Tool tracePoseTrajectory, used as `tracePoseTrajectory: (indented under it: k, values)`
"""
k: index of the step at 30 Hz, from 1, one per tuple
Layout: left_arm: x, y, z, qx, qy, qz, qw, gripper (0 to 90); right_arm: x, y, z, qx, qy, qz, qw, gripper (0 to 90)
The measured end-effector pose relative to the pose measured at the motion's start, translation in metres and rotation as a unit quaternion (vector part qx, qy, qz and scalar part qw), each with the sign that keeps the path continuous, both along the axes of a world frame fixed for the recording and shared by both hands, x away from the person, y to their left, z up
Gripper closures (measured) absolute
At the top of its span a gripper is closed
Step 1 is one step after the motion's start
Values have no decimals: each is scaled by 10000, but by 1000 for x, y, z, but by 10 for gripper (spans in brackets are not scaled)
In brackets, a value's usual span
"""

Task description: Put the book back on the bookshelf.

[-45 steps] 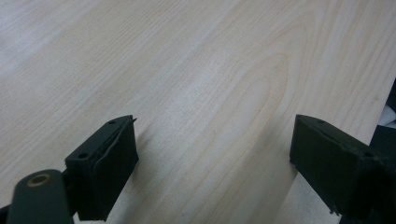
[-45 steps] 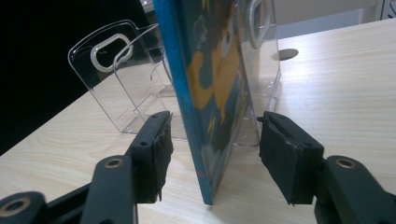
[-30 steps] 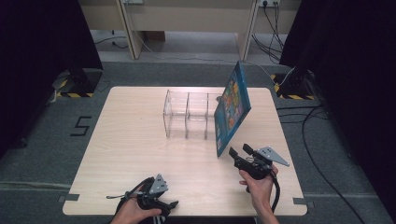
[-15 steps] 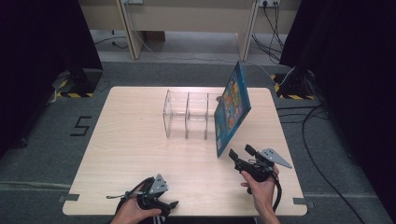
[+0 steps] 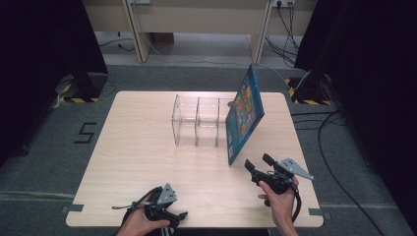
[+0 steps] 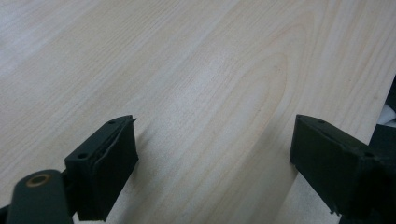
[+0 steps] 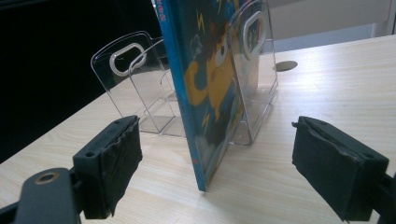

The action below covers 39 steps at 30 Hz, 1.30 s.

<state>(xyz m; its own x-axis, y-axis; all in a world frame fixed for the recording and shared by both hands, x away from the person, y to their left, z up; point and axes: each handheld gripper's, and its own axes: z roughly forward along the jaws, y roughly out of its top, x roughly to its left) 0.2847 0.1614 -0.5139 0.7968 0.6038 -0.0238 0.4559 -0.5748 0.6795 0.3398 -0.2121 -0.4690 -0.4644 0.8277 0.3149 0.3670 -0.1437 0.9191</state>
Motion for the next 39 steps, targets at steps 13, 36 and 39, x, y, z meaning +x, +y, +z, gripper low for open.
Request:
tracePoseTrajectory:
  k: [13,36,39]
  values:
    - [0,0,0,0,1,-4,10000,135,-7,-5,-1,-121,4,79,9999,170]
    - [0,0,0,-2,-4,-8,10000,135,-19,-18,-1,-320,-1,85,9995,173]
    - [0,0,0,-1,-4,-10,10000,134,-21,-18,0,-371,-12,118,9992,173]
